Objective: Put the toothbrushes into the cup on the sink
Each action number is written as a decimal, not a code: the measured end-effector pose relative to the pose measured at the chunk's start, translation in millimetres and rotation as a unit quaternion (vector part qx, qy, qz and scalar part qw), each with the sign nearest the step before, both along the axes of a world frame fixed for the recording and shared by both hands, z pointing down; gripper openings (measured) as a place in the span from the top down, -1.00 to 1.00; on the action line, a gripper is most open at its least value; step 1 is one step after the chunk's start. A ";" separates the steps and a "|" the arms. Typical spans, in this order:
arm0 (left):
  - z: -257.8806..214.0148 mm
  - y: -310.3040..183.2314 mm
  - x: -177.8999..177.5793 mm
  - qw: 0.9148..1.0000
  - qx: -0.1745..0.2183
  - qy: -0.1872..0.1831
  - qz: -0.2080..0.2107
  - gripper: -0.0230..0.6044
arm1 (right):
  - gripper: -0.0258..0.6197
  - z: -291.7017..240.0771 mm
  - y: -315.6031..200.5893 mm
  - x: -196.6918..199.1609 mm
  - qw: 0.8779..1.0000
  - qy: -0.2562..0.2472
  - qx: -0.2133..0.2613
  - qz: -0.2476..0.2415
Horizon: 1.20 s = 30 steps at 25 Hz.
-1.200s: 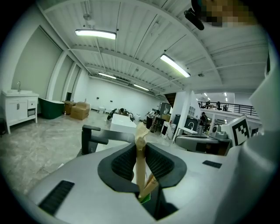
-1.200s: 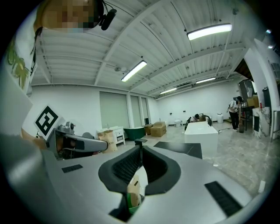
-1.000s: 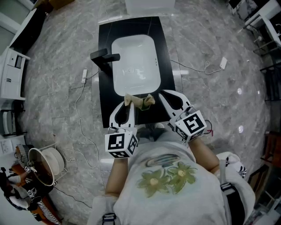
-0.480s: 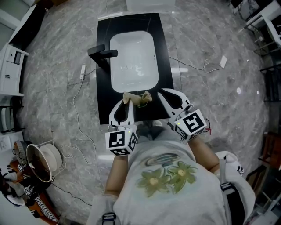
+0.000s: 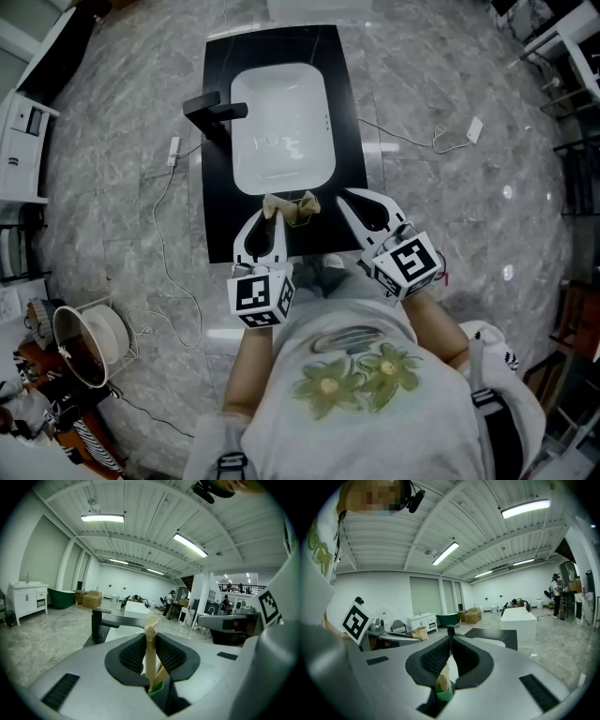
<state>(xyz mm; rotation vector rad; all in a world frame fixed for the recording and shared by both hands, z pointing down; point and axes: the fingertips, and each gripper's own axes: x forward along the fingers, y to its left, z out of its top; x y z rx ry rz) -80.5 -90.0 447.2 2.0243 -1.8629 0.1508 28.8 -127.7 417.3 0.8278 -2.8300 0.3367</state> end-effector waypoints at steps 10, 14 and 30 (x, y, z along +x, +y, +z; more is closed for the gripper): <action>8.6 1.7 2.0 1.000 -0.005 -0.009 0.006 0.66 | 0.76 2.0 2.4 -1.7 1.000 0.005 -0.001 -0.005; 12.6 1.5 1.9 1.000 -0.008 -0.009 0.009 0.67 | 0.76 2.8 4.3 -5.1 1.000 0.007 -0.003 -0.009; 29.2 1.6 6.4 0.999 -0.022 -0.025 0.022 0.66 | 0.76 9.0 10.5 -7.9 1.000 0.015 -0.011 -0.013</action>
